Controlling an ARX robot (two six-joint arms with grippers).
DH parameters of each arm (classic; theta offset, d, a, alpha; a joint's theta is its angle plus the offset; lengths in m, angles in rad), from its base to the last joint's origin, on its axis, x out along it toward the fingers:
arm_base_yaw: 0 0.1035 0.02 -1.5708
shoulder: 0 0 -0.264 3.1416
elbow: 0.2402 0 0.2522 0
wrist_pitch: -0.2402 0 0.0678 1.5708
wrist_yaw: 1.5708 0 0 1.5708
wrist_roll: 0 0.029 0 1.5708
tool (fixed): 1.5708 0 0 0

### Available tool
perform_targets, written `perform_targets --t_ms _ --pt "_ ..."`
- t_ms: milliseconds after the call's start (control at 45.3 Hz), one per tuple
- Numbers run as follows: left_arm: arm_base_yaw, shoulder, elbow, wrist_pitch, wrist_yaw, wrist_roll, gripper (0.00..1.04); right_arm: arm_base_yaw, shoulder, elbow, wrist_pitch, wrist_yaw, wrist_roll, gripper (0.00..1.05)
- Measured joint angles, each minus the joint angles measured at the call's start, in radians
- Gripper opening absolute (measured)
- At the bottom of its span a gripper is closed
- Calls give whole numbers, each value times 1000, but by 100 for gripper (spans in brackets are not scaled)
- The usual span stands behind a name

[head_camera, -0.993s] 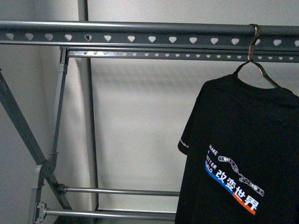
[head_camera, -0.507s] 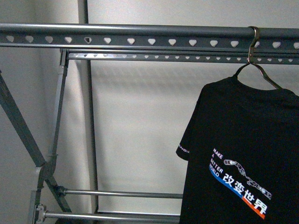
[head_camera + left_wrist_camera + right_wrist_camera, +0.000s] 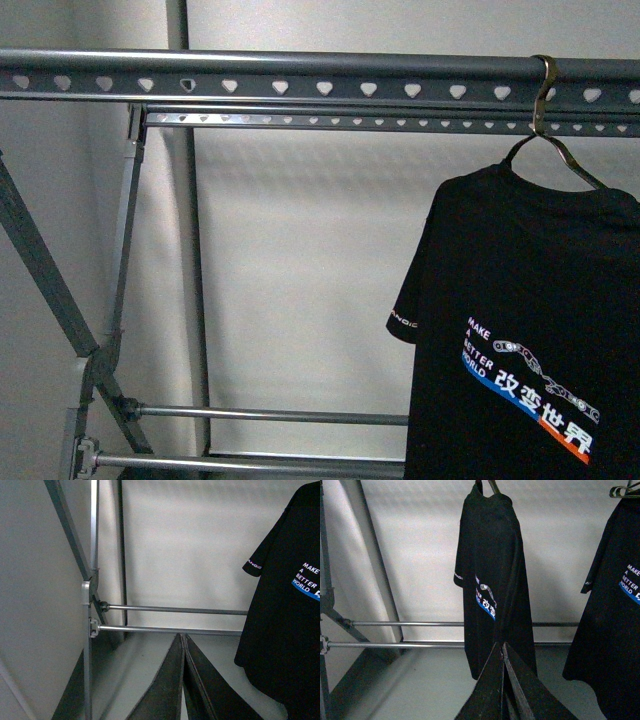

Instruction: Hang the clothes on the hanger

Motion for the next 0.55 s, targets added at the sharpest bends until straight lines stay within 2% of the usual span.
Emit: perform_targets --t_ms 507,551 --pt "0 -2 0 -2 0 0 4 0 -56 -67 10 0 0 2" --pt "0 -2 0 -2 0 0 4 0 -56 -67 10 0 0 8"
